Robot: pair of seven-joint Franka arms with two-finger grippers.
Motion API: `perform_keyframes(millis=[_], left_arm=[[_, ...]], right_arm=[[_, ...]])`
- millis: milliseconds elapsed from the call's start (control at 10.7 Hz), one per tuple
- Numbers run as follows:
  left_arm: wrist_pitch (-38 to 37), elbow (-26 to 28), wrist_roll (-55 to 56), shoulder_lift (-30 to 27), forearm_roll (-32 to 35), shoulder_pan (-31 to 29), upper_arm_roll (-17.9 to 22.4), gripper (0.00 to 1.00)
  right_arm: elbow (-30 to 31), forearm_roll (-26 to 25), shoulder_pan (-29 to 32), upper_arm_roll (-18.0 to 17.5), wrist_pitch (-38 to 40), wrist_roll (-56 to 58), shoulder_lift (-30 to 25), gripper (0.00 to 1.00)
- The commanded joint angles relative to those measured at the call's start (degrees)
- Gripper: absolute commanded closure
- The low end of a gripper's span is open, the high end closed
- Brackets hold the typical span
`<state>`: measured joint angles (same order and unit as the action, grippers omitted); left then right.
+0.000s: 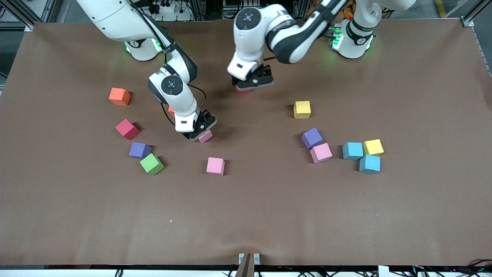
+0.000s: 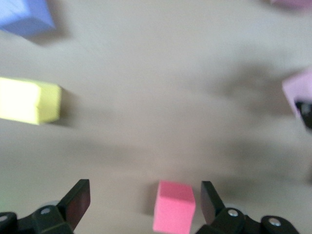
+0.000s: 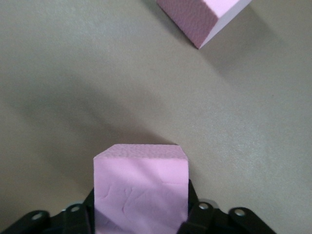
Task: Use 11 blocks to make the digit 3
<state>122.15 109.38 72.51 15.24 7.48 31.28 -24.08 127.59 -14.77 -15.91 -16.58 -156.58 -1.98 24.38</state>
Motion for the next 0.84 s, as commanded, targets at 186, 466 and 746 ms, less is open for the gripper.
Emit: perform_keyframes(millis=[186, 466, 746], left_arm=[[-9.4, -0.9, -10.5, -3.1, 1.0, -14.5, -0.5, 0.0], [-10.9, 3.9, -13.3, -2.0, 0.4, -16.6, -0.3, 0.0], [-9.2, 9.2, -23.0, -2.4, 0.4, -19.8, -0.3, 0.0]], right_arm=[[-1.2, -1.0, -1.7, -0.1, 2.2, 1.6, -2.2, 0.75], [-1.0, -0.7, -3.3, -3.7, 13.6, 8.9, -9.6, 0.76], [-1.0, -0.7, -3.3, -7.1, 13.9, 17.5, -10.1, 0.75]])
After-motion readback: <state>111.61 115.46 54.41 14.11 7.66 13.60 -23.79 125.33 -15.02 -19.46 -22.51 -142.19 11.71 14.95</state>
